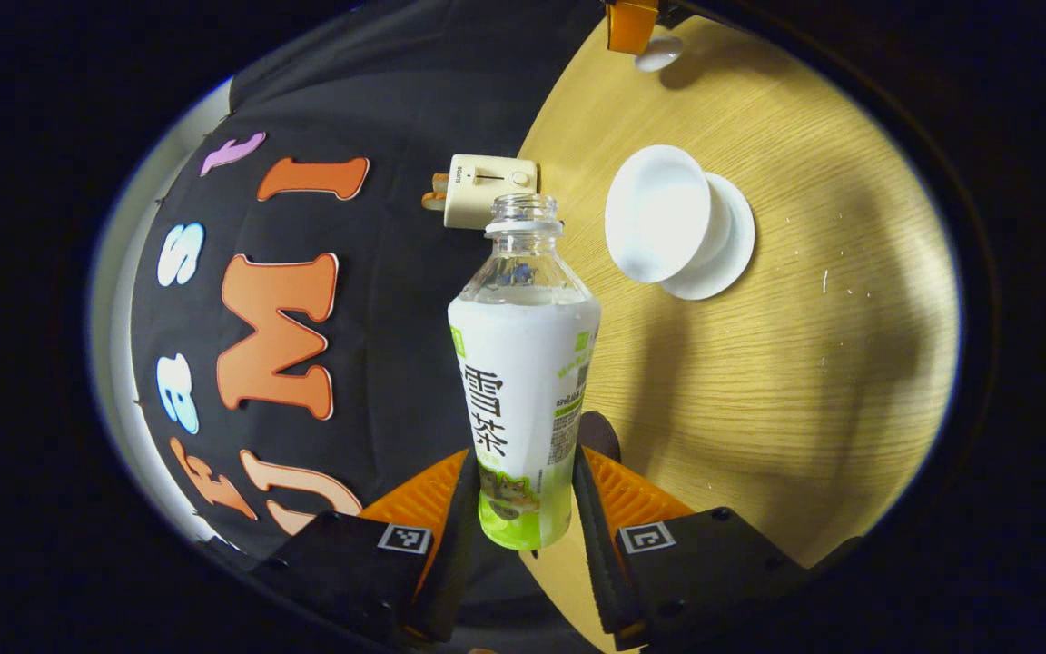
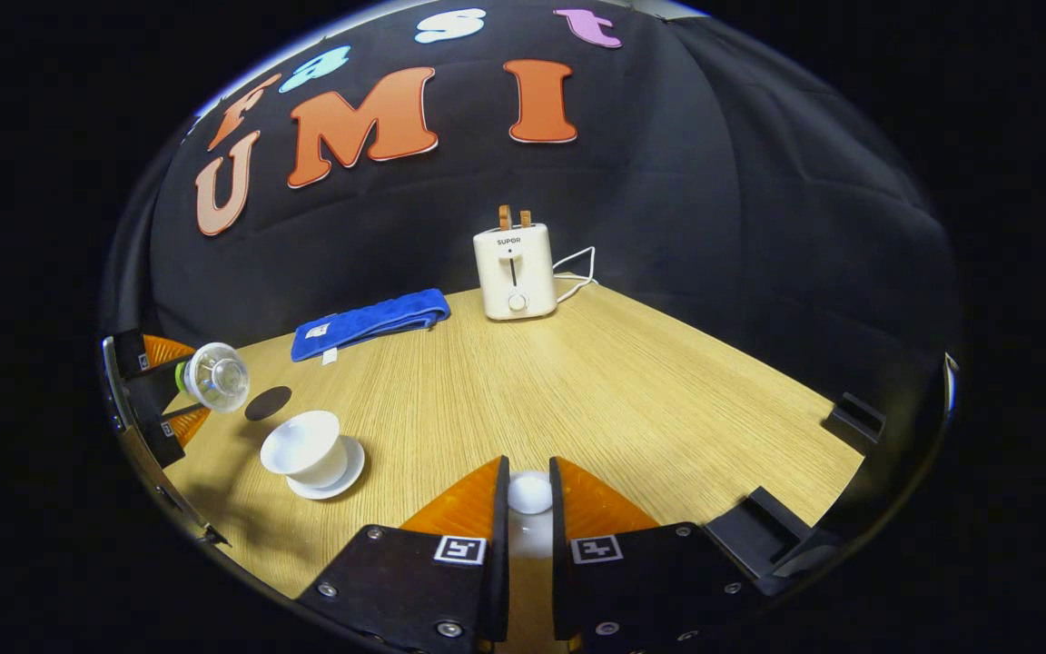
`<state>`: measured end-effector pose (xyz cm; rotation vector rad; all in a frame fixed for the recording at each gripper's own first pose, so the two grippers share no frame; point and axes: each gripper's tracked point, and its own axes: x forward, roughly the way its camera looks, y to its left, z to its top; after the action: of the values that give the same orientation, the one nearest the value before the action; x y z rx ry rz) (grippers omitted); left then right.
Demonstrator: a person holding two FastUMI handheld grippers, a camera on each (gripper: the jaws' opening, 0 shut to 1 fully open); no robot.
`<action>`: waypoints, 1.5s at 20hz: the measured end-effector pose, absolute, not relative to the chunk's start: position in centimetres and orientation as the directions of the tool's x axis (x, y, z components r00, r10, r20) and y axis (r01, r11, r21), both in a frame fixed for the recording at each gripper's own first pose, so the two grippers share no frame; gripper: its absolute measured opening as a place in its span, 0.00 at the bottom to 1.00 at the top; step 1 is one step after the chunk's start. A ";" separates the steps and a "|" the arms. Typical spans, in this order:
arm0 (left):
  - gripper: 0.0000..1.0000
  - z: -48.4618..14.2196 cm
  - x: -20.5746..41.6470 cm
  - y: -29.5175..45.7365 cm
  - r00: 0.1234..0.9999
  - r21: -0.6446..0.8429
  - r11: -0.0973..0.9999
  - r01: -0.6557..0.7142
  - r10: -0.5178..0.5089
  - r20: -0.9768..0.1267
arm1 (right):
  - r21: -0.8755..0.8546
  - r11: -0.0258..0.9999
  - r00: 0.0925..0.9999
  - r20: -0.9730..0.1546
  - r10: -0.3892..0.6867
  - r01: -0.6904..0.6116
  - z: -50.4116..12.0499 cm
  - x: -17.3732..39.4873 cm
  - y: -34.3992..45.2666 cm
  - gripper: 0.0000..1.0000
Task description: Open the teacup lid with one hand, grasp the water bottle and pour water into the teacup with the other hand; after pouring, place the water bottle on the coaster and then close the teacup lid.
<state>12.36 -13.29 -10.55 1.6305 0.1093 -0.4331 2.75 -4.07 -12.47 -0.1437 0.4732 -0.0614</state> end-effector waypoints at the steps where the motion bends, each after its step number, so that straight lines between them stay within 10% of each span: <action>1: 0.61 -10.4 12.6 -13.3 0.925 0.940 -0.141 0.310 -0.181 -0.333 | -0.151 0.988 0.888 -0.451 -0.094 0.028 -12.5 2.8 -4.2 0.20; 30: 0.59 -9.4 13.2 -15.5 0.919 0.824 -0.522 0.221 -0.171 -0.355 | -0.120 0.992 0.869 -0.488 -0.086 0.031 -14.6 2.7 -5.8 0.20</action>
<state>13.20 -15.45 -9.45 2.0633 0.0358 -0.4869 2.70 -5.76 -14.61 -0.1099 0.5146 -0.0614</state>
